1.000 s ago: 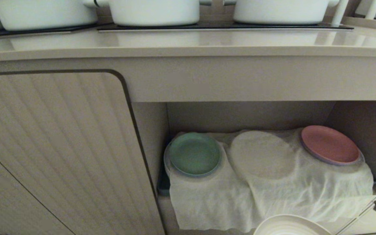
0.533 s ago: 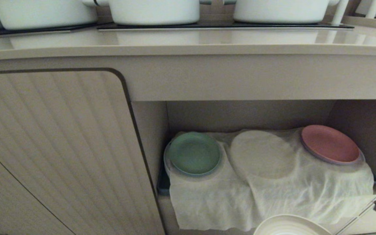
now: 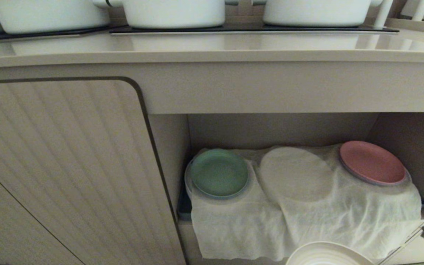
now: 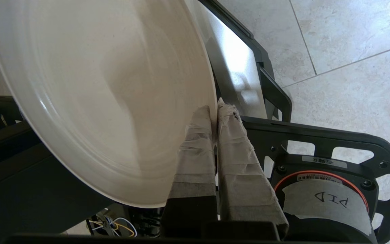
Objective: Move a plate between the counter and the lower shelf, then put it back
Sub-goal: Put the plate in the cupboard
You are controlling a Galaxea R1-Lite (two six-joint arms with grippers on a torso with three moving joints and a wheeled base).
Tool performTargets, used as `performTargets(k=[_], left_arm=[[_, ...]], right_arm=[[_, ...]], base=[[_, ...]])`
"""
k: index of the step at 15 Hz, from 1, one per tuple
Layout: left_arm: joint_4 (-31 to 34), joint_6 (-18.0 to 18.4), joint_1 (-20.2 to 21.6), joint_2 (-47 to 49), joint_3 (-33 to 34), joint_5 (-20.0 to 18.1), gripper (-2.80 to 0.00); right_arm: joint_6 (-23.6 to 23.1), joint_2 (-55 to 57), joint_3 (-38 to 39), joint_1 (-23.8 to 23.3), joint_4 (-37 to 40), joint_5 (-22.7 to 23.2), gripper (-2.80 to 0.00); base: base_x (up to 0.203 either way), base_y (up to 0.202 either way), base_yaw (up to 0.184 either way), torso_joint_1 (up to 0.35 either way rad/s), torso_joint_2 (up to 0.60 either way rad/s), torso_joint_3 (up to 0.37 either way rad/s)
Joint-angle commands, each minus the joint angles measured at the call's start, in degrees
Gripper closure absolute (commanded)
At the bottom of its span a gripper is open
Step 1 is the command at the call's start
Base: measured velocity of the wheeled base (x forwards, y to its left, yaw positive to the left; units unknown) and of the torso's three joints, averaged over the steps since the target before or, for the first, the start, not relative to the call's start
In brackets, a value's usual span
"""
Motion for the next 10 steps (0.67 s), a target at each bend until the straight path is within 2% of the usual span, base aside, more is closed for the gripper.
performTargets(k=[1, 10], left_arm=[[0.0, 0.0, 0.0, 0.0, 0.0, 0.0, 0.00], [0.0, 0.0, 0.0, 0.0, 0.0, 0.0, 0.00]], right_arm=[[0.1, 0.1, -0.1, 0.0, 0.1, 0.1, 0.00], [0.1, 0.3, 0.0, 0.0, -0.4, 0.1, 0.00]], base=[[0.000, 0.000, 0.000, 0.000, 0.00, 0.000], [0.000, 0.000, 0.000, 0.000, 0.00, 0.000]])
